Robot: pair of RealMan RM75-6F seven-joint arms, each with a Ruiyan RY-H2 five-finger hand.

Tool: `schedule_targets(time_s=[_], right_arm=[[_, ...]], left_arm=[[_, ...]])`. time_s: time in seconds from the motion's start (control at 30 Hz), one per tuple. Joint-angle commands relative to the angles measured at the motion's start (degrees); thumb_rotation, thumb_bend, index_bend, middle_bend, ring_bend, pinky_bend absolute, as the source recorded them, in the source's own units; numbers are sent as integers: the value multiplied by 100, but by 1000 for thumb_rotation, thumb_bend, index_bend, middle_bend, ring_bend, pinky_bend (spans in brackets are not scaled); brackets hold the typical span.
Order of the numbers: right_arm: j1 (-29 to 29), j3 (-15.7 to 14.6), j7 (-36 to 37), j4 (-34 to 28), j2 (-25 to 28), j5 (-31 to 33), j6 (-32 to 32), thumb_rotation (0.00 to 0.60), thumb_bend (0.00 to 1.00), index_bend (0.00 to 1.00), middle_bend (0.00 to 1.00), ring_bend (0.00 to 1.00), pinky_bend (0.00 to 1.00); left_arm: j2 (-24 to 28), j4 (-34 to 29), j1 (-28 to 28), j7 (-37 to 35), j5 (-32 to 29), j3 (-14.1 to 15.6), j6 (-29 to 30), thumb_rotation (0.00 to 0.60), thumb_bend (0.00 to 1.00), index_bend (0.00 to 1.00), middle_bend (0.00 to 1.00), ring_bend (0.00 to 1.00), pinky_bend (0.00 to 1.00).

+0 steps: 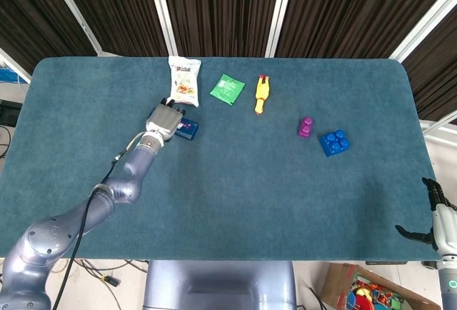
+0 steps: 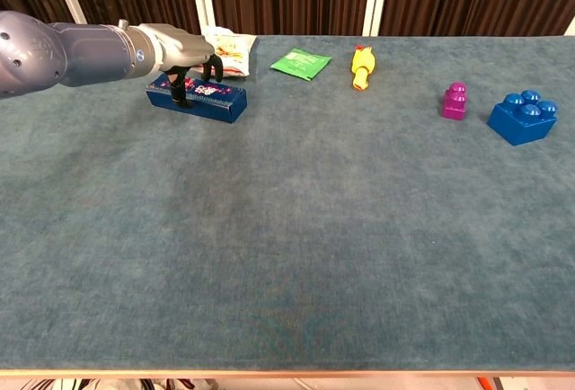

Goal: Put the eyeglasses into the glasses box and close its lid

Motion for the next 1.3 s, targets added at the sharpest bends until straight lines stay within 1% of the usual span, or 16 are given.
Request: schedule_targets(time_s=[0.03,0.3,0.6,0.77,1.0,1.1,1.17,1.23,1.3], right_arm=[[-2,-1,6,1,2,-1,-1,600,201,0,75,190,262],[0,-7,-1,11,5,-10,-2,600,202,0,75,190,262],[2,-9,0,6,5,-10,-8,600,202,1,75,190,262],[3,-9,-1,6,6,-2,-12,600,202,0,75,190,262],[10,-15,-32,-5,8,24,-31,600,202,1,75,190,262],[15,-13,-43,-15,13,40,-39,600,203,1,75,190,262],[15,-11,-43,-15,15,44,-37,600,203,1,75,190,262],[15,-9,-40,-15,18,49,-39,600,203,0,75,190,262],[17,-11,-41,-16,21,51,-47,600,203,0,75,190,262]], left_arm=[[-70,77,-21,-56,70,38,-10,600,338,238,252,51,93],[-155,232,-15,-198,85,23,-1,600,348,239,267,51,93],[-139,215,-2,-211,123,64,2,600,371,247,290,51,93],[-158,231,9,-192,111,81,18,600,387,251,328,51,93],[-192,258,16,-184,119,92,38,600,390,245,326,51,93],[-190,253,16,-191,132,92,34,600,377,207,271,47,92],[-165,213,20,-217,114,80,-13,600,343,163,186,30,90],[-117,153,23,-239,89,68,-51,600,317,127,135,14,89],[-63,81,29,-228,65,72,-45,600,308,107,109,8,88]])
